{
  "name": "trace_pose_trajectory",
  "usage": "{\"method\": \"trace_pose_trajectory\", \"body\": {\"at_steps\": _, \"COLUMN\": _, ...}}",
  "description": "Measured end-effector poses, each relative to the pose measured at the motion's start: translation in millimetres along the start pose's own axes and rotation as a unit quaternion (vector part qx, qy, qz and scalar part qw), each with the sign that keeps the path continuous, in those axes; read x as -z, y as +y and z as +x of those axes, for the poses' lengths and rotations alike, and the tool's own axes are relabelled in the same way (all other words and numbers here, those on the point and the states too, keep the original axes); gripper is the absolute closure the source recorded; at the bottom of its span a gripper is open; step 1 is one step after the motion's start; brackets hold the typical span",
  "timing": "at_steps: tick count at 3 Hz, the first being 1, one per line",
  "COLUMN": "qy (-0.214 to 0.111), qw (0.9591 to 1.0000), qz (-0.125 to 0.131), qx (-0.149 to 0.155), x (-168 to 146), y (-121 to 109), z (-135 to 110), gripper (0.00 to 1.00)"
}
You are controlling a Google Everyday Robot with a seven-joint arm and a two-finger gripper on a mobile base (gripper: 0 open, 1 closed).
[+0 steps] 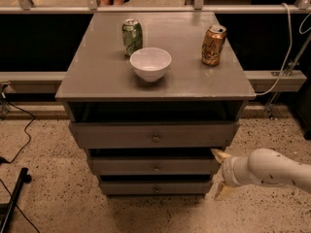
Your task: Open middle drawer
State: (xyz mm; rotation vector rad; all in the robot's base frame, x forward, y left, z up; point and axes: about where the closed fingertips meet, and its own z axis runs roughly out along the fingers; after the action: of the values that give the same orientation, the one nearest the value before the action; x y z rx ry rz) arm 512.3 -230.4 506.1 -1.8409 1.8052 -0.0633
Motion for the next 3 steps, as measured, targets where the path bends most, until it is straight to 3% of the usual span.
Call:
{"method": "trace_pose_trajectory", "body": {"at_steps": 2, "qy": 0.002, "qw": 0.9997, "qz": -0.021, "qx": 0.013, "x": -44, "y": 15, "z": 32, "gripper": 0.00}}
{"method": "trace_pose_trajectory", "body": {"at_steps": 3, "qy": -0.004, "qw": 0.9990, "qz": -0.029, "qx": 0.033, "x": -64, "y": 11, "z": 32, "gripper": 0.00}}
